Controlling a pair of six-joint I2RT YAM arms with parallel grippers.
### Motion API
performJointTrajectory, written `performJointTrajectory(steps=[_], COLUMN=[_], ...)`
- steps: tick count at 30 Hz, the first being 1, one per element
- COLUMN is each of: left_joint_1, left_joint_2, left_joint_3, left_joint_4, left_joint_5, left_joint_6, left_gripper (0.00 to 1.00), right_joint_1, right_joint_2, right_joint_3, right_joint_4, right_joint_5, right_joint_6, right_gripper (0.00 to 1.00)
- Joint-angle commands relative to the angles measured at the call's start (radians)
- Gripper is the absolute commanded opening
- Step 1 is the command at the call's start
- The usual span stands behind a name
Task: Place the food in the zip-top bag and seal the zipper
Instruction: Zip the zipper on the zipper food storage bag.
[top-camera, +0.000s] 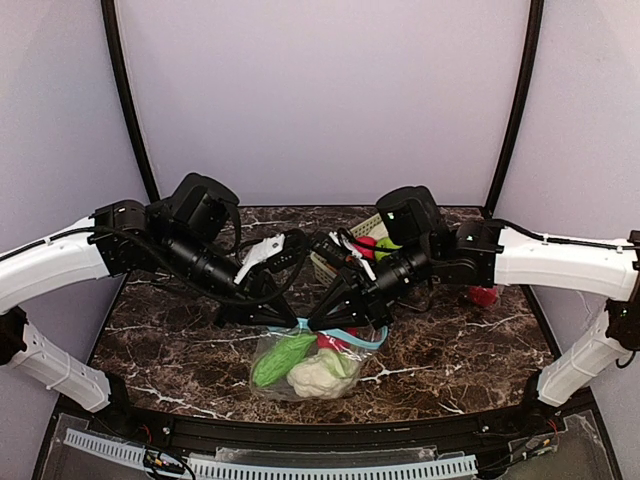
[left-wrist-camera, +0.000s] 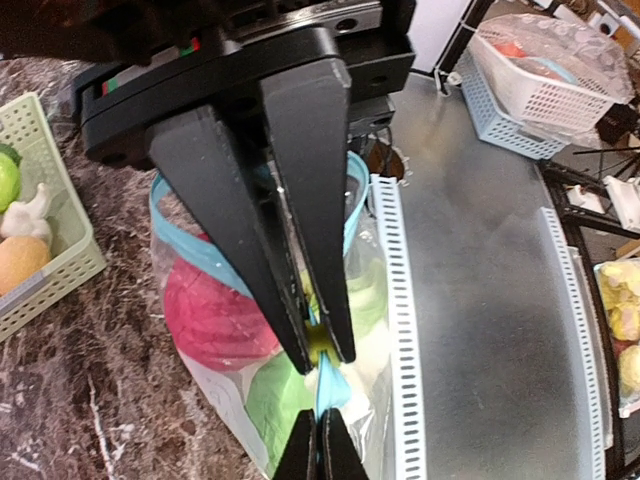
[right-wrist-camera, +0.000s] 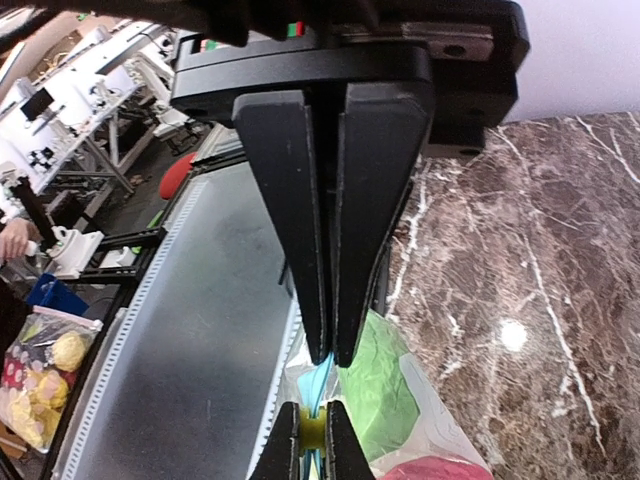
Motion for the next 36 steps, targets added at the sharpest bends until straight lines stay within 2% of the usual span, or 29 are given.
performJointTrajectory(steps=[1, 10, 15, 26, 36], left_joint_1=[0.004, 0.006, 0.014, 0.081, 0.092], left_joint_2=[-0.046, -0.049, -0.048, -0.091, -0.090], left_joint_3=[0.037, 0.020, 0.000, -0.067, -0.101], left_joint_4=[-0.134, -0.158, -0.156, -0.104, -0.085], left_joint_5=[-0.182, -0.360, -0.424, -0.461, -0.520], left_joint_6=[0.086, 0.111, 0.116, 0.110, 0.101], left_gripper=[0.01, 0.01, 0.01, 0.01, 0.01], right_joint_1=[-0.017, -0.020, -0.020, -0.020, -0.020], right_joint_2=[-0.028, -0.047, -0.050, -0.070, -0.063], right_joint_3=[0.030, 0.018, 0.019, -0.009, -0.033], right_joint_4=[-0.256, -0.343, -0.372, -0.409, -0.413], right_joint_5=[0.173, 0.348, 0.397, 0.463, 0.486], right_joint_6=[-0.057, -0.072, -0.075, -0.062, -0.054], right_gripper=[0.00, 0.00, 0.00, 0.00, 0.00])
